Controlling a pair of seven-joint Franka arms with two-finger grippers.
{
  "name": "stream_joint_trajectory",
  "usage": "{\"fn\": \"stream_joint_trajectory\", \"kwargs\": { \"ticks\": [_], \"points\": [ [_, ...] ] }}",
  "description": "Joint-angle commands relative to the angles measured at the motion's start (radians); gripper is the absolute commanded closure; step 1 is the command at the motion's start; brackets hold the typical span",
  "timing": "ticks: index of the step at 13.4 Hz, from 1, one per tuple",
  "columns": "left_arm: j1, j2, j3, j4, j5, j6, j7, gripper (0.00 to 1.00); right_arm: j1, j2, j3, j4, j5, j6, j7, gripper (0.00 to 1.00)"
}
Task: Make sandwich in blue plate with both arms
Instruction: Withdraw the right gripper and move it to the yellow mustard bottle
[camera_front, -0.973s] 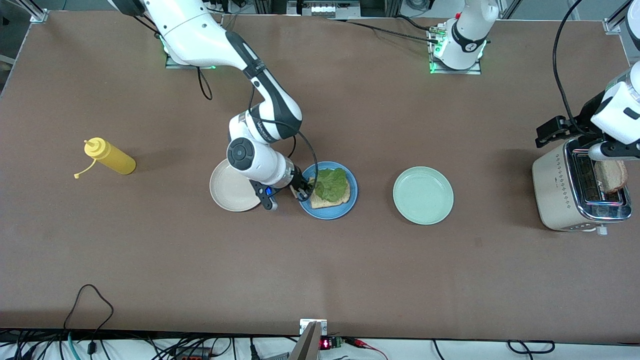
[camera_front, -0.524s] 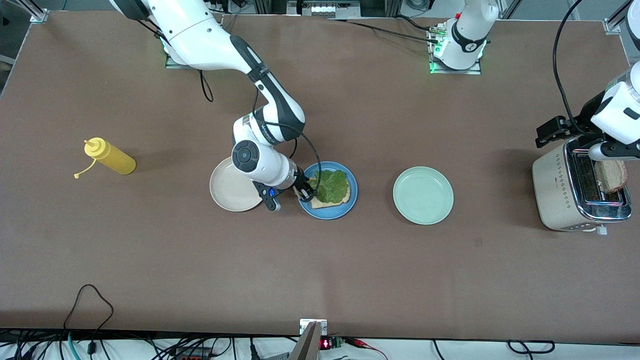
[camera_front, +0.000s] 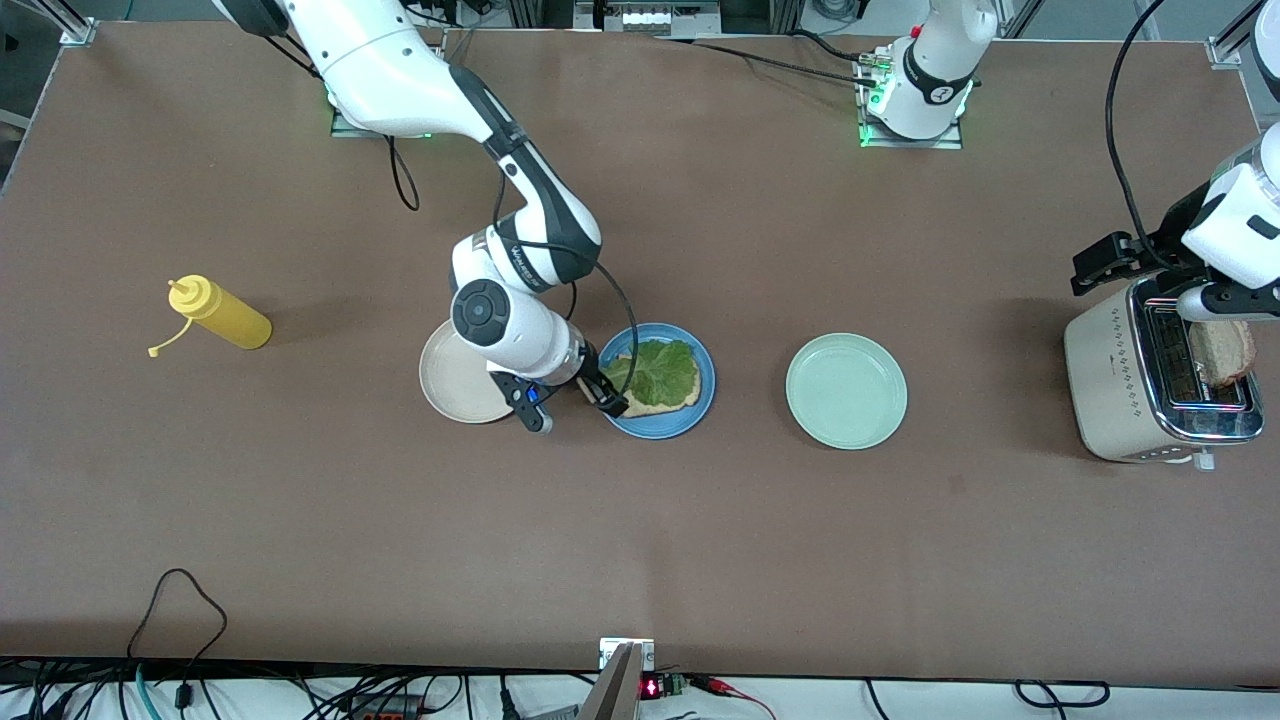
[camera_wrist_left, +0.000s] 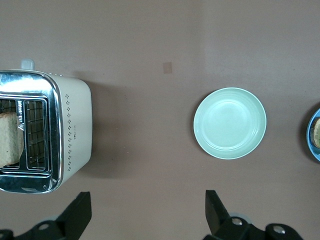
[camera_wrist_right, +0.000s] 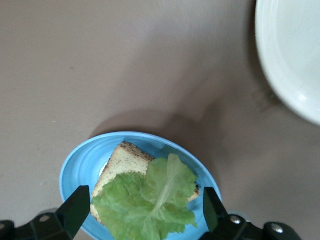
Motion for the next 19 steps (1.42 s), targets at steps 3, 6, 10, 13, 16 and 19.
{"fn": "stream_joint_trajectory", "kwargs": {
  "ticks": [3,6,10,13,16,19],
  "points": [
    [0.001,-0.008,0.002,0.002,0.005,0.011,0.015,0.0,-0.12,-0.152,0.001,-0.022,-0.014,-0.238,-0.264,0.0],
    [-0.002,-0.013,-0.001,0.004,-0.004,0.01,0.016,0.0,-0.192,-0.252,-0.003,-0.026,-0.056,-0.392,-0.41,0.0],
    [-0.001,-0.017,-0.001,0.002,-0.018,0.001,0.016,0.0,-0.263,-0.48,-0.005,-0.168,-0.146,-0.524,-0.669,0.0],
    [-0.001,-0.019,-0.001,0.004,-0.018,-0.015,0.018,0.0,-0.356,-0.692,-0.003,-0.401,-0.153,-0.521,-0.974,0.0],
    [-0.001,-0.02,0.001,0.004,-0.017,-0.018,0.019,0.0,-0.448,-0.815,-0.005,-0.525,-0.248,-0.524,-1.259,0.0],
    [-0.001,-0.02,-0.001,0.004,-0.017,-0.029,0.018,0.0,-0.595,-0.849,-0.046,-0.598,-0.253,-0.478,-1.668,0.0]
  ]
}}
